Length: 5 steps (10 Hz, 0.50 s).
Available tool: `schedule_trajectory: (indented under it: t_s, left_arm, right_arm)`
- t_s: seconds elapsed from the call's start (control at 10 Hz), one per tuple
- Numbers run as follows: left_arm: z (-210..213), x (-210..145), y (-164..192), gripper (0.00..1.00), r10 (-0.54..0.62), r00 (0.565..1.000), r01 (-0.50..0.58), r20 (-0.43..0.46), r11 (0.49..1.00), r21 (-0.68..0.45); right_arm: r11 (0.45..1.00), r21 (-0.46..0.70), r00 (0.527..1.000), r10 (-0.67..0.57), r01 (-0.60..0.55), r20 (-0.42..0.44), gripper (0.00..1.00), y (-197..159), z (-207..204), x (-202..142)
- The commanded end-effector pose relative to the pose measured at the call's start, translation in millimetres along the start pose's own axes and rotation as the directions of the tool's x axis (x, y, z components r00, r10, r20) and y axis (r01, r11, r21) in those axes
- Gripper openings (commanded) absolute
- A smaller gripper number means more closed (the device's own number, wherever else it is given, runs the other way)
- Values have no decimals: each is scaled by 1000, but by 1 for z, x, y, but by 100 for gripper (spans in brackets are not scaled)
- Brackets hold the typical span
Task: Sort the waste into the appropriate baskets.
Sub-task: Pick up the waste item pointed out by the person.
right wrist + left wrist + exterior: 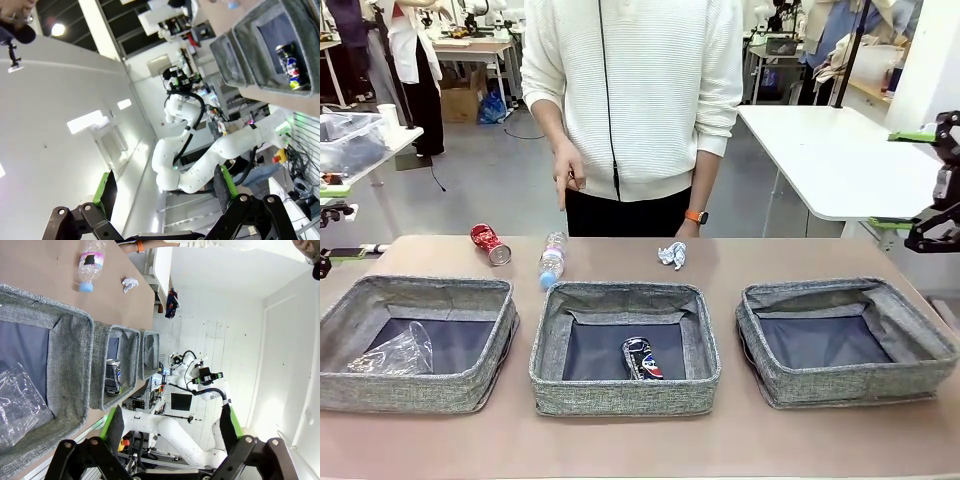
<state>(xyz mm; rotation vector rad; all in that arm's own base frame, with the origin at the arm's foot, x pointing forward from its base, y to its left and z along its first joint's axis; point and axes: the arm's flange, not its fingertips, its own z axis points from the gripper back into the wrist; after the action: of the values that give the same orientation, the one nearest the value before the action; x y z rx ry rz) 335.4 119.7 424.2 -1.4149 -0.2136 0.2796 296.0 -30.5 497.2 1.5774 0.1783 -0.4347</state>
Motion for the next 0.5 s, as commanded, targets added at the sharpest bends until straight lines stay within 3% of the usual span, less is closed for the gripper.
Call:
schedule_trajectory:
  t_s: [0.0,0.4]
  left_arm:
    - [-1,0,-1,100,-12,1000,12,4,1000,1]
    - [-1,0,-1,100,-12,1000,12,4,1000,1]
  right_arm:
    - [1000,13,1000,16,-16,-6,100,1,-2,-3]
    - [1000,13,1000,16,-16,-6,100,1,-2,-3]
